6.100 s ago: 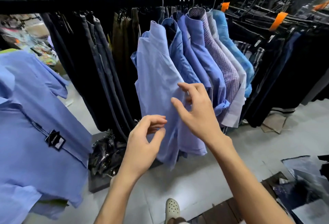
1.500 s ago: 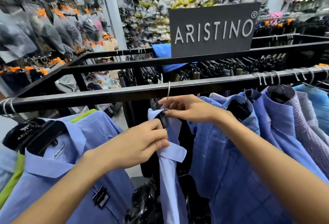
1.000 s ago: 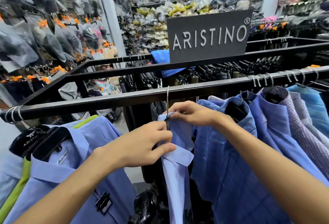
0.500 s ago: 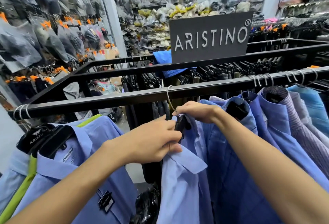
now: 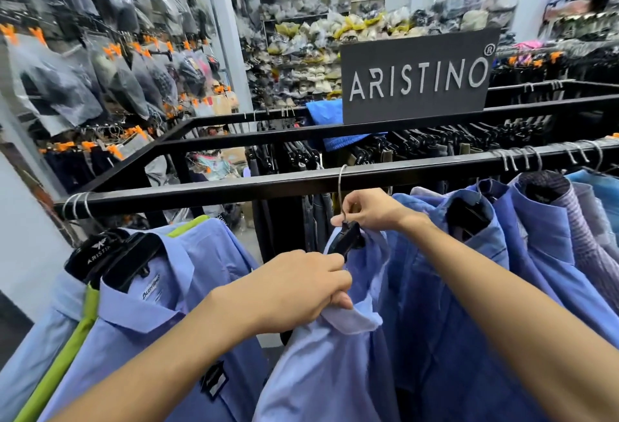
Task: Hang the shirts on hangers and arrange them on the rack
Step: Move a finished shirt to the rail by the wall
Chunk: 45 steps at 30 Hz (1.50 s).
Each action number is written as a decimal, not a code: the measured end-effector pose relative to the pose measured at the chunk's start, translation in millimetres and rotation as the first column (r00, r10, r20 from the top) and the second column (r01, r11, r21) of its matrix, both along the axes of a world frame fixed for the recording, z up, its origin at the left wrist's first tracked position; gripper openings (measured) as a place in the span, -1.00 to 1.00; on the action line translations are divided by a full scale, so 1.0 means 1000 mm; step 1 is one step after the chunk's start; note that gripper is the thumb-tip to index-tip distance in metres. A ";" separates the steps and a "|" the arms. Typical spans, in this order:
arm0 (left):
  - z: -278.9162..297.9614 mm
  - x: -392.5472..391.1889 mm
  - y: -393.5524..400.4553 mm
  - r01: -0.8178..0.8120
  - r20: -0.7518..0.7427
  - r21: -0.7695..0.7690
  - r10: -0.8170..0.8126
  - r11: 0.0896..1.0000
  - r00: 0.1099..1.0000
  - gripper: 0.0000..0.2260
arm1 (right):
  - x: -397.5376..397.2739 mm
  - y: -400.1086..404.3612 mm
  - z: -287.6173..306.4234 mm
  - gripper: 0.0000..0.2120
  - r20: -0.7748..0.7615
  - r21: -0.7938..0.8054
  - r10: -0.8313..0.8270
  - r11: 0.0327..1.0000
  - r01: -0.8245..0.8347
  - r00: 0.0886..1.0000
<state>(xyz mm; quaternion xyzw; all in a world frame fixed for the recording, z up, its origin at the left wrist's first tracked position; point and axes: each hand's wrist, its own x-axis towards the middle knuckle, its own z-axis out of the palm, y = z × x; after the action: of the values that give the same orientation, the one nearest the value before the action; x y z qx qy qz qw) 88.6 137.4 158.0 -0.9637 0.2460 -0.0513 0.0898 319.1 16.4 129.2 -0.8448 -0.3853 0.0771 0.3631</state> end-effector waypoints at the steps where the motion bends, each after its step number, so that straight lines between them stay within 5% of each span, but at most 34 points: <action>1: 0.001 -0.001 -0.003 -0.006 -0.022 -0.001 0.006 1.000 1.000 -0.78 | 0.001 0.001 -0.001 -0.65 0.004 -0.018 0.016 1.000 -0.016 1.000; 6: 0.006 -0.004 -0.011 -0.001 -0.015 -0.004 0.001 1.000 1.000 -0.64 | 0.004 -0.007 0.003 -0.84 -0.281 0.031 0.172 0.985 -0.171 0.944; 10: 0.001 -0.009 -0.010 -0.059 -0.003 -0.004 0.059 0.998 0.998 -0.66 | 0.012 -0.020 0.013 -0.85 -0.582 0.167 0.300 0.954 -0.250 0.756; 16: -0.008 -0.008 -0.015 -0.238 -0.033 -0.060 0.237 0.969 0.971 -0.62 | 0.003 -0.020 0.037 -0.94 -0.268 -0.332 0.147 0.913 -0.235 0.952; 21: -0.016 -0.006 -0.021 -0.303 -0.051 -0.142 0.299 0.942 0.953 -0.57 | -0.018 -0.018 0.049 -0.86 -0.008 -0.484 0.118 0.868 -0.107 0.993; 23: -0.018 -0.005 -0.023 -0.326 -0.044 -0.136 0.323 0.935 0.945 -0.57 | -0.025 -0.015 0.041 -0.82 0.074 -0.403 0.100 0.913 -0.062 0.992; 25: -0.016 -0.003 -0.025 -0.339 -0.062 -0.127 0.334 0.932 0.941 -0.57 | -0.025 -0.014 0.027 -0.82 -0.154 -0.151 0.059 0.985 -0.083 0.986; 28: -0.010 -0.001 -0.029 -0.300 -0.129 -0.100 0.287 0.949 0.949 -0.67 | -0.019 -0.020 0.009 -0.70 -0.625 0.225 0.174 0.974 -0.038 0.761; 32: -0.009 -0.007 -0.029 -0.294 -0.190 -0.121 0.268 0.948 0.944 -0.72 | -0.015 -0.030 0.001 -0.69 -0.780 0.409 0.298 0.908 0.088 0.550; 33: -0.011 -0.008 -0.028 -0.288 -0.195 -0.152 0.257 0.946 0.947 -0.74 | -0.015 -0.032 -0.002 -0.69 -0.779 0.393 0.284 0.916 0.083 0.559; 35: -0.013 -0.008 -0.024 -0.264 -0.180 -0.214 0.228 0.940 0.957 -0.75 | -0.012 -0.032 -0.008 -0.68 -0.642 0.255 0.135 0.966 0.045 0.755; 38: -0.016 -0.004 -0.017 -0.245 -0.146 -0.273 0.212 0.930 0.966 -0.73 | -0.011 -0.024 -0.013 -0.75 -0.179 0.059 -0.090 0.993 0.102 0.980; 41: -0.021 -0.004 -0.009 -0.249 -0.070 -0.274 0.240 0.929 0.968 -0.68 | -0.021 -0.016 -0.012 -0.77 0.080 0.051 0.000 0.999 -0.004 0.997; 45: -0.026 -0.010 -0.001 -0.200 0.100 -0.406 0.261 0.892 0.960 -0.76 | -0.031 -0.027 -0.006 -0.81 -0.085 0.161 0.193 0.971 -0.177 0.978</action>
<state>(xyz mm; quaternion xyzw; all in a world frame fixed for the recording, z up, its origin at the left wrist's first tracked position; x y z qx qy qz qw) 79.0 136.6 132.4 -0.9777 0.1070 -0.1616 -0.0809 287.6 -10.3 123.3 -0.7700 -0.4485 0.1233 0.4369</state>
